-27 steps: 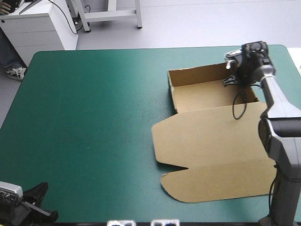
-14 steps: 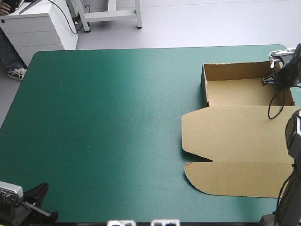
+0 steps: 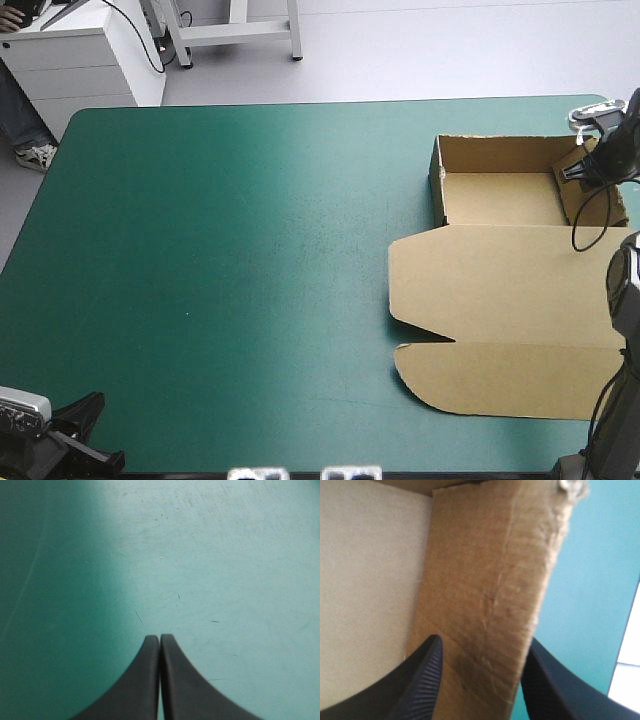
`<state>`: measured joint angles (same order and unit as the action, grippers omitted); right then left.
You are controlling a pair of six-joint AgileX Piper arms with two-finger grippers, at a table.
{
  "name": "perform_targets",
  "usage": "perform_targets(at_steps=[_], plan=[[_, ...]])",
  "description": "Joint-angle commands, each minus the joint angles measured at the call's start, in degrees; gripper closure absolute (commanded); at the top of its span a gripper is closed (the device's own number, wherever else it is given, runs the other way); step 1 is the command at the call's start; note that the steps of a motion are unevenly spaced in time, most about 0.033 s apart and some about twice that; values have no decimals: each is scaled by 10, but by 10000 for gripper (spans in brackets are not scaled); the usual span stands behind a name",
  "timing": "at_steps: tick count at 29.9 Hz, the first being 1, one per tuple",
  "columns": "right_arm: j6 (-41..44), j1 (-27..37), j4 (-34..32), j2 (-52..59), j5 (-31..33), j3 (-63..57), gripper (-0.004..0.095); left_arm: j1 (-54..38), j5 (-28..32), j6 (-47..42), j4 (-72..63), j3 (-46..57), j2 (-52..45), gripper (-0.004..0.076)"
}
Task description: Fold the box
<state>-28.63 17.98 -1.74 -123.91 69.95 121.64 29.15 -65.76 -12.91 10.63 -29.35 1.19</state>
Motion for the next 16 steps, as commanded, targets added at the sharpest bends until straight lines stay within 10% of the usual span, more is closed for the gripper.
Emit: perform_targets(at_steps=[1, 8, 16], plan=[[4, 7, -5, 37, 18, 70, 444, 3, 33, -6, 3, -12, 10, 732], [103, 6, 17, 90, 18, 145, 512, 3, 33, -6, 3, -12, 10, 732], [90, 5, 193, 216, 18, 143, 924, 3, 33, -5, 4, -12, 10, 732]])
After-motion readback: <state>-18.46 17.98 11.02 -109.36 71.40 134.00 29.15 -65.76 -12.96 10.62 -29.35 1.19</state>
